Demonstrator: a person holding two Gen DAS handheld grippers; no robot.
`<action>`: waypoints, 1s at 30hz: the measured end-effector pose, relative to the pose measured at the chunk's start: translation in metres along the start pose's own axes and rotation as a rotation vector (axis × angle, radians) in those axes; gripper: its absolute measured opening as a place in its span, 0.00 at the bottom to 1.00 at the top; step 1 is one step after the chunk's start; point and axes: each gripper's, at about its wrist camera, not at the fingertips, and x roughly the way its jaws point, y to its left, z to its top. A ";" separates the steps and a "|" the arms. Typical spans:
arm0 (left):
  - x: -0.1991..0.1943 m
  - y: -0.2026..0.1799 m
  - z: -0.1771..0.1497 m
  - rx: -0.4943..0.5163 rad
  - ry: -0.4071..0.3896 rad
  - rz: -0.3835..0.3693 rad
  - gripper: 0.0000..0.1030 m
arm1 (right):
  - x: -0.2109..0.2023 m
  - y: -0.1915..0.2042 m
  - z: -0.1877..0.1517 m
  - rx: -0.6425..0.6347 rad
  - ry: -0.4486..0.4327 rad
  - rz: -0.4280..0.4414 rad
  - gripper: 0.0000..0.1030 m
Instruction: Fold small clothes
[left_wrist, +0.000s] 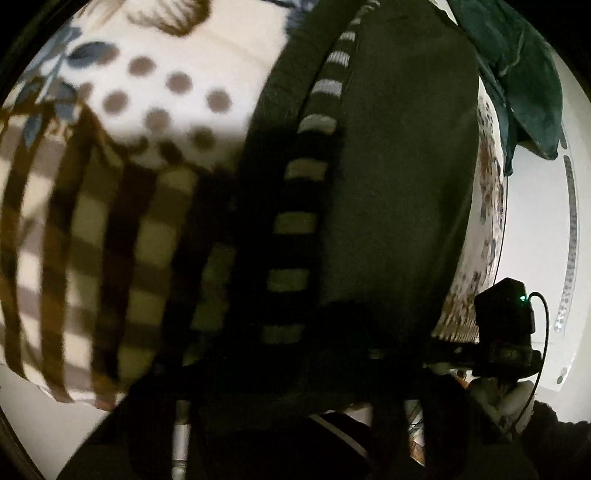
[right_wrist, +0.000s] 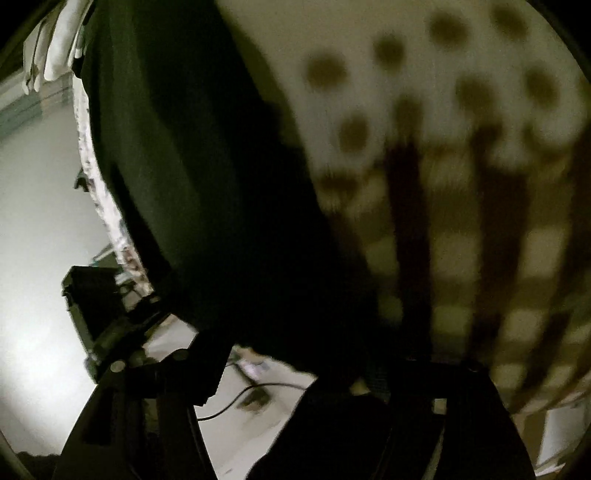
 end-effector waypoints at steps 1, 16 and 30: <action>0.000 -0.002 -0.001 -0.008 -0.006 0.004 0.11 | 0.005 -0.001 -0.001 0.012 0.011 -0.001 0.34; -0.063 -0.016 0.011 -0.162 -0.035 -0.205 0.08 | -0.047 0.059 -0.039 -0.089 -0.130 0.131 0.10; -0.024 -0.061 0.213 -0.207 -0.179 -0.465 0.64 | -0.143 0.136 0.162 -0.061 -0.415 0.177 0.19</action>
